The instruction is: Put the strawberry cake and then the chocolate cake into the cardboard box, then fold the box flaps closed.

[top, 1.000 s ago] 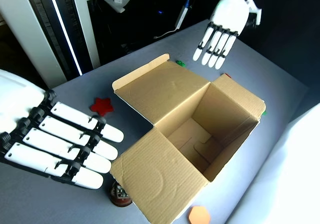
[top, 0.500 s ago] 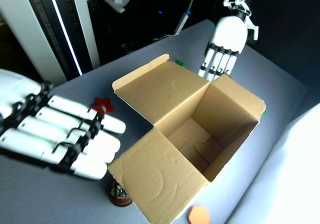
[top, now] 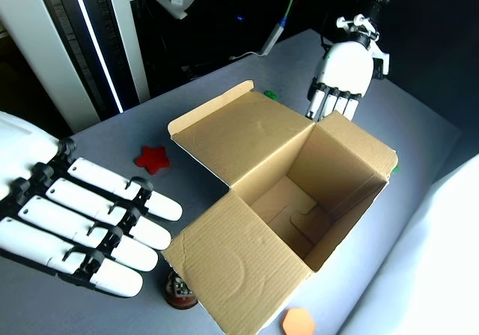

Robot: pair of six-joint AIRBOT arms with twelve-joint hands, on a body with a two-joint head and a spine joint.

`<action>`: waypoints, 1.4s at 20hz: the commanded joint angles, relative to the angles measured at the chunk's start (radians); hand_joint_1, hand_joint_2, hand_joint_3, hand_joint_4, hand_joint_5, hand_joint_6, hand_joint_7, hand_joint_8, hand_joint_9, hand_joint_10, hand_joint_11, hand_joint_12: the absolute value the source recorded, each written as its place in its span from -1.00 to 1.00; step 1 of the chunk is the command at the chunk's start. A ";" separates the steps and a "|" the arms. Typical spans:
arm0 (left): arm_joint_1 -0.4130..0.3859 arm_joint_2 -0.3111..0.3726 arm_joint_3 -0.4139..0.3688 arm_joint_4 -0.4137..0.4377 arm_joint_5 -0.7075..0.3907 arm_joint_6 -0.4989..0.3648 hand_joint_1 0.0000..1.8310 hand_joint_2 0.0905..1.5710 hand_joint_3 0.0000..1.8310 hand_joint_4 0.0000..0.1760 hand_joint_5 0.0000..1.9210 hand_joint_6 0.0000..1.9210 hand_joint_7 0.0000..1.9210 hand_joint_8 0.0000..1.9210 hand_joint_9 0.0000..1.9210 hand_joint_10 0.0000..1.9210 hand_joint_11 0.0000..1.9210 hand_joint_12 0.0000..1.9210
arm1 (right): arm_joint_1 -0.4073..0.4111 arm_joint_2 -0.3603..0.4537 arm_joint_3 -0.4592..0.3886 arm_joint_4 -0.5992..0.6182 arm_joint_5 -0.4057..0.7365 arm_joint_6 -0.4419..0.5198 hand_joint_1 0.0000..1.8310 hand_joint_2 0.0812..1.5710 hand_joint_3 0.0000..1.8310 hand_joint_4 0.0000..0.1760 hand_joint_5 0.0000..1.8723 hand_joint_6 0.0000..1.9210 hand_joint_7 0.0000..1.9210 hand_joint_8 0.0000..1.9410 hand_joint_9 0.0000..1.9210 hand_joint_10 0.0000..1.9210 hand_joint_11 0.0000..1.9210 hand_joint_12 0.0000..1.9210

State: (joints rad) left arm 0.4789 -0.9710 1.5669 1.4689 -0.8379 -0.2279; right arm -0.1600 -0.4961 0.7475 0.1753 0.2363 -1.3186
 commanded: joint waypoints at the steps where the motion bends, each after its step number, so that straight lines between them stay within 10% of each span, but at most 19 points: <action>1: -0.002 -0.002 0.011 -0.070 -0.015 0.006 0.26 0.26 -0.99 -0.46 -1.00 -1.00 -1.00 -1.00 -1.00 -1.00 -1.00 -0.85 | 0.010 0.012 0.000 0.002 0.099 -0.007 0.32 0.36 -0.99 -0.36 -1.00 -1.00 -1.00 -1.00 -1.00 -1.00 -1.00 -1.00; 23: -0.004 -0.246 0.260 -0.067 0.015 -0.004 0.28 0.25 -0.99 -0.32 -0.97 -1.00 -0.99 -1.00 -0.97 -0.99 -1.00 -0.58 | 0.009 0.011 -0.015 0.086 0.018 -0.032 0.38 0.31 -1.00 -0.35 -0.97 -1.00 -0.97 -1.00 -0.98 -1.00 -0.96 -0.97; 28: -0.001 -0.269 0.300 -0.065 0.019 -0.002 0.29 0.24 -1.00 -0.22 -0.83 -0.98 -0.82 -0.98 -0.75 -0.95 -1.00 0.01 | 0.010 0.011 -0.015 0.085 0.029 -0.035 0.37 0.34 -1.00 -0.44 -1.00 -1.00 -0.93 -0.98 -0.97 -0.99 -1.00 -1.00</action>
State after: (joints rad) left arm 0.4797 -1.2442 1.8626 1.4609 -0.7967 -0.2321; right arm -0.1600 -0.4973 0.7326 0.2623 0.1497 -1.3453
